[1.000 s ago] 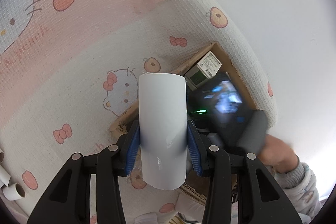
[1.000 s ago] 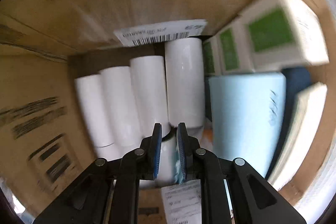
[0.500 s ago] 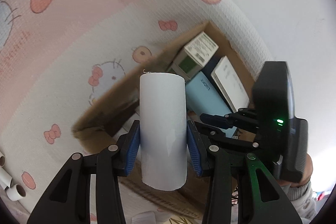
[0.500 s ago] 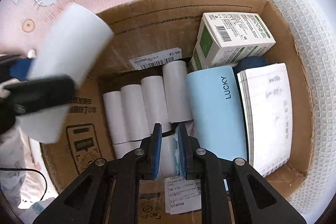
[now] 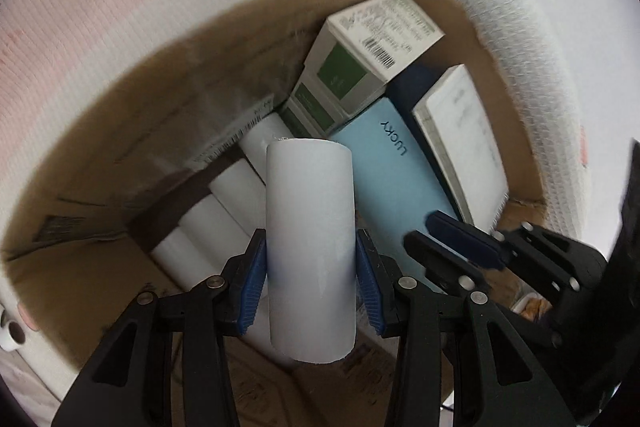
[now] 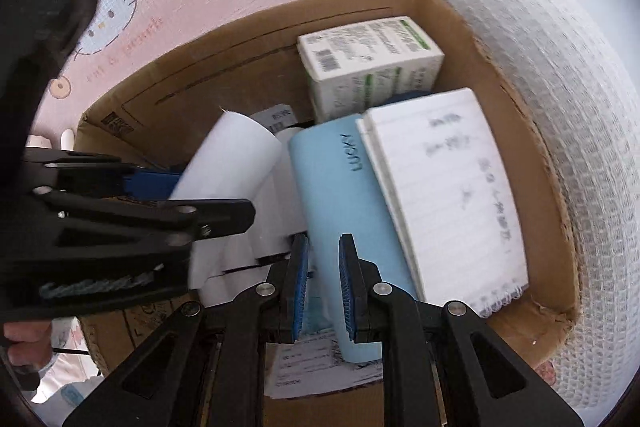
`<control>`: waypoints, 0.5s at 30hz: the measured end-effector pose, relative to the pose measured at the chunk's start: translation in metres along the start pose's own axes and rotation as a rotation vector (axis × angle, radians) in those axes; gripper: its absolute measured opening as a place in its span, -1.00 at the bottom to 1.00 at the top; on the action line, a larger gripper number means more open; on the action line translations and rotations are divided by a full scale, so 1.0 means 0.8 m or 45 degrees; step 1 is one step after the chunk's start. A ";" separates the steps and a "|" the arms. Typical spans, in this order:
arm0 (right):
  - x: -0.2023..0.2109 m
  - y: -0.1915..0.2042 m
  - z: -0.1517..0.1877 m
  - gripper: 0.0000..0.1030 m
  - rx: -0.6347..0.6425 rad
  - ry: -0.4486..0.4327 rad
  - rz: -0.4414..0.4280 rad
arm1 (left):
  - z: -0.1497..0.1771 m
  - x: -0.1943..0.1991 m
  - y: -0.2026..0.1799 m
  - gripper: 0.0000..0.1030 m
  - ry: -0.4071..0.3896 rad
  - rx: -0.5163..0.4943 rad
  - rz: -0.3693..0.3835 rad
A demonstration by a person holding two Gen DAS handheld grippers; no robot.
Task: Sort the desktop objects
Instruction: 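Lower the left gripper's roll into the box beside the others and open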
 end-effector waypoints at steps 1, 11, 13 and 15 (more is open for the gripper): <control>0.002 -0.004 0.002 -0.77 -0.001 -0.004 0.001 | -0.001 -0.005 0.000 -0.10 0.014 0.014 -0.016; 0.009 -0.028 0.008 -0.76 -0.002 -0.024 -0.026 | -0.005 -0.044 0.033 -0.10 0.089 0.385 -0.021; 0.011 -0.030 0.008 -0.76 -0.005 -0.020 -0.031 | 0.000 -0.052 0.039 -0.10 0.116 0.474 -0.009; 0.012 -0.031 0.007 -0.76 0.005 -0.021 -0.028 | 0.002 -0.055 0.043 -0.10 0.104 0.538 -0.012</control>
Point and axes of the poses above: each gripper's, at about its wrist camera, not at the fingertips, and x roughly against the way its jaws point, y to its left, z to its underside, the point moved 7 cm from there along -x, roughly the way its jaws point, and after that the axes turned 14 degrees about -z, right-handed, at the moved point
